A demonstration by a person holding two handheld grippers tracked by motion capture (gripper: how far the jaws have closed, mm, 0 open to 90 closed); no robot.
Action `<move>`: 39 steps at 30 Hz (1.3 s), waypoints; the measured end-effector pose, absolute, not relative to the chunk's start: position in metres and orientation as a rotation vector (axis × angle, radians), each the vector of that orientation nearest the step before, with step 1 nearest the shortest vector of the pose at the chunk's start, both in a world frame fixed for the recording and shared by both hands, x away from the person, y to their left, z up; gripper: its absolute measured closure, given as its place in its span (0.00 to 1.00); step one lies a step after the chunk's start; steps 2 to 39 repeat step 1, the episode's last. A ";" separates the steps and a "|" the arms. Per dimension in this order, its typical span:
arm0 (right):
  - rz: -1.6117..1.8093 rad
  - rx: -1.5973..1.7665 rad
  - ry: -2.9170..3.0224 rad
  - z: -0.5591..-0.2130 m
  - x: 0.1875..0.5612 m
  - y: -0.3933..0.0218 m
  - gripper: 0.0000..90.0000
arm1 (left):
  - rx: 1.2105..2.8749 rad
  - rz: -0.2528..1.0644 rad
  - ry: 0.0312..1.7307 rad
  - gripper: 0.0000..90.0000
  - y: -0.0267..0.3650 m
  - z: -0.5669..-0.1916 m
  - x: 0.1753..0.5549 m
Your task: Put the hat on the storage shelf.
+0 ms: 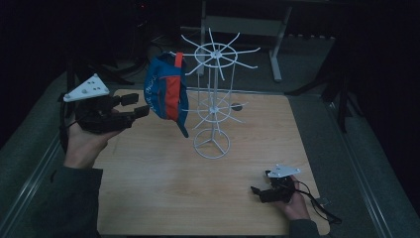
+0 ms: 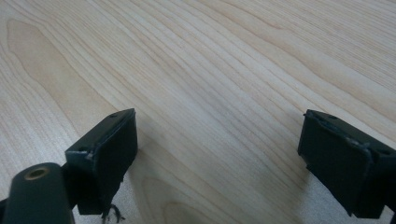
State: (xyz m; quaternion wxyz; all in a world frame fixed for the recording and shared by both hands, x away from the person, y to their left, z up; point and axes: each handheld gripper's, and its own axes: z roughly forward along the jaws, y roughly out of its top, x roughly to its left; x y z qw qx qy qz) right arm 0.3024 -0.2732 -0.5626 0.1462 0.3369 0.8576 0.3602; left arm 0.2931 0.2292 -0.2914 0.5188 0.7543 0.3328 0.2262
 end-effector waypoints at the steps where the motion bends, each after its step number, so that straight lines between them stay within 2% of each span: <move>1: 1.037 0.969 2.469 -0.563 0.302 -0.273 0.13 | 1.805 0.538 0.804 0.52 0.229 -0.292 0.292; 39: 1.037 0.969 2.469 -0.563 0.302 -0.273 0.13 | 1.805 0.538 0.804 0.52 0.229 -0.292 0.292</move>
